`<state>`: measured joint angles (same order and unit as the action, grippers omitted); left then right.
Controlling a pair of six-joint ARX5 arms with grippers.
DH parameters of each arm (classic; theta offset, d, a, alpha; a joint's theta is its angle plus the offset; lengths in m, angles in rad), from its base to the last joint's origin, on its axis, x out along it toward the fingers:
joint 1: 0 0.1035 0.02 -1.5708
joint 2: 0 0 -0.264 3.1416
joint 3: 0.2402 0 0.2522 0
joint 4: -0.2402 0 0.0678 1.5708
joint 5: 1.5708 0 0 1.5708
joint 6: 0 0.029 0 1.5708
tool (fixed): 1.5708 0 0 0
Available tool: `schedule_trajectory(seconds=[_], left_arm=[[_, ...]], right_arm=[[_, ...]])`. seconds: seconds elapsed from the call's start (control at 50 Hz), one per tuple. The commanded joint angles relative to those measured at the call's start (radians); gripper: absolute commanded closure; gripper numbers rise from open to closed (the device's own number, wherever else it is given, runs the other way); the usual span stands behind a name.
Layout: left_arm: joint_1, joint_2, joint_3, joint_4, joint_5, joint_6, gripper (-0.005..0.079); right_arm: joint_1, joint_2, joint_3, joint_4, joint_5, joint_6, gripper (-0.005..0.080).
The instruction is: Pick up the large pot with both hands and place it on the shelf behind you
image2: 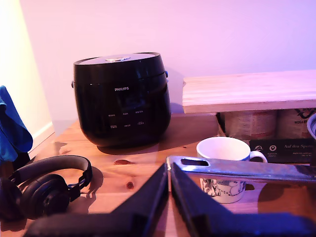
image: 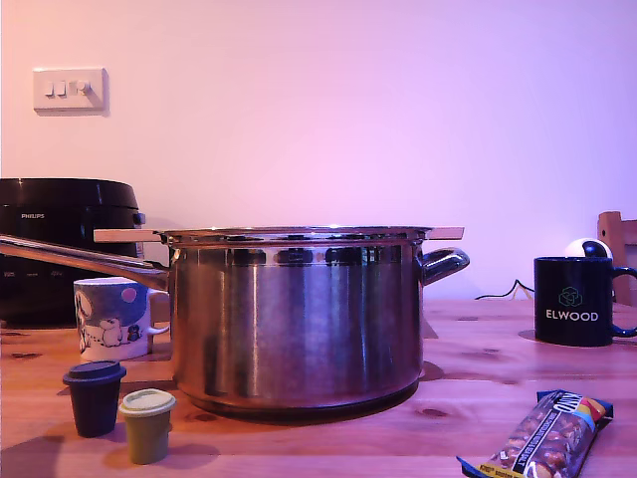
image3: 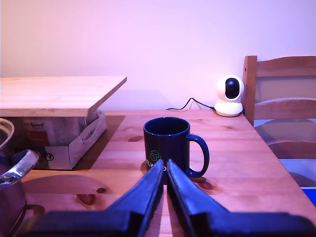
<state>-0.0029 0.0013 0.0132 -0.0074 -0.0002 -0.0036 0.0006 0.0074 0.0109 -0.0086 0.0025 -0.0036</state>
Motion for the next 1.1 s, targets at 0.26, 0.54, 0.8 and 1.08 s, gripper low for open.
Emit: schedule_trajectory(seconds=[0.26, 0.54, 0.8, 1.08], left_arm=[[0.092, 0.011, 0.035, -0.013, 0.185, -0.158, 0.0763], [0.092, 0.011, 0.054, 0.153, 0.278, -0.329, 0.0763], [0.092, 0.017, 0.175, 0.051, 0.436, -0.417, 0.0763], [0.092, 0.212, 0.337, -0.102, 0.616, -0.413, 0.0763]], right_arm=[[-0.021, -0.006, 0.121, -0.089, 0.023, 0.086, 0.0762], [-0.021, -0.006, 0.151, -0.026, -0.098, 0.266, 0.0762], [-0.021, -0.002, 0.244, -0.101, -0.319, 0.269, 0.0762], [-0.021, 0.121, 0.366, -0.250, -0.589, 0.236, 0.0763]])
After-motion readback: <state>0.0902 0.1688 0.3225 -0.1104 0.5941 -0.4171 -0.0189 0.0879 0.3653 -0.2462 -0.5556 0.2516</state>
